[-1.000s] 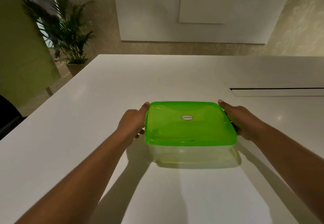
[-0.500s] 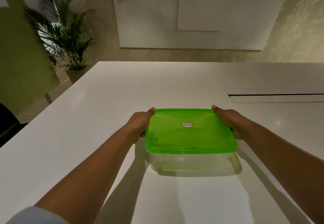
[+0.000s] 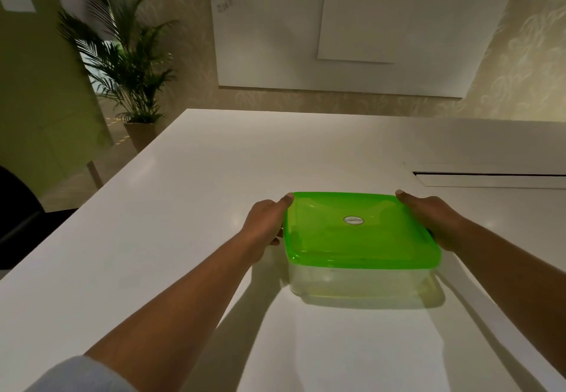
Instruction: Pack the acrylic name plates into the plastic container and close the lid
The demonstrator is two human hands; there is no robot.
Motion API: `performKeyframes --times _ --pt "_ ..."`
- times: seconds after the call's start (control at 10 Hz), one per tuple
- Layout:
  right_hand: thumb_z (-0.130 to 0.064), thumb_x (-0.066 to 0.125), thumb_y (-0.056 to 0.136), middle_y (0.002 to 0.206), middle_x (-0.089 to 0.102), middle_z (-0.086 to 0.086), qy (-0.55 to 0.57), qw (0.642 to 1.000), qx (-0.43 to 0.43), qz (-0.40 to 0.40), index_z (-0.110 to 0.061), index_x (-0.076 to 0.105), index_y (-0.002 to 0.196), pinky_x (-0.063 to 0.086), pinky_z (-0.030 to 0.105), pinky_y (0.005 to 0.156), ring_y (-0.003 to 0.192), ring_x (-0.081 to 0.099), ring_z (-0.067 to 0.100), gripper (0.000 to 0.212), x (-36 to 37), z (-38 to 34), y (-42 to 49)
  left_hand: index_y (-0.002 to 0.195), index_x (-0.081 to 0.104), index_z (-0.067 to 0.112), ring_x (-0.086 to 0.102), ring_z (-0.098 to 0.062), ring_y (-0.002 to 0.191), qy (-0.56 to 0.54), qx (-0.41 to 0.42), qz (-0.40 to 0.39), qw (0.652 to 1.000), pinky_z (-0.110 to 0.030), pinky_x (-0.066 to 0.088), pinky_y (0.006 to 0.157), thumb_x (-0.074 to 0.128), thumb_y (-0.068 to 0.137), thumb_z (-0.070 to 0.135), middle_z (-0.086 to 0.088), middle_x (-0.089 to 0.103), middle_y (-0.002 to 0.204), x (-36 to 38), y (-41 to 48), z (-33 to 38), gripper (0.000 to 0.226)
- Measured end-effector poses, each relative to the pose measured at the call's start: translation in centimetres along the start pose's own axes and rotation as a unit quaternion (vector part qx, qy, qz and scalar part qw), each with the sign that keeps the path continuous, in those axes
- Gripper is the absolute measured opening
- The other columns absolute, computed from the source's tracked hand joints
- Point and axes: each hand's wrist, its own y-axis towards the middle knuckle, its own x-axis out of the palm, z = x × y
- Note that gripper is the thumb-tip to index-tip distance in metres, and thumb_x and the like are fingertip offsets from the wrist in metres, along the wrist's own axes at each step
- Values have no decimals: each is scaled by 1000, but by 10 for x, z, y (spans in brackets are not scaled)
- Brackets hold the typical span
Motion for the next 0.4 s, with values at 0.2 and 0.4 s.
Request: performKeyframes --times 0.2,0.4 --pt "-52 59 87 78 68 19 -141 973 -103 154 6 68 82 48 39 70 69 61 33 59 1 -2 -10 84 59 14 63 -14 54 48 72 3 996 -30 46 56 47 92 61 -3 66 75 -24 -4 -13 49" --pt "-42 69 80 68 63 -11 -131 904 -303 272 -20 62 72 39 26 70 73 64 20 24 19 0 -61 95 58 18 59 -14 77 340 172 135 915 -28 40 60 46 94 58 7 63 84 -94 -15 -47 41"
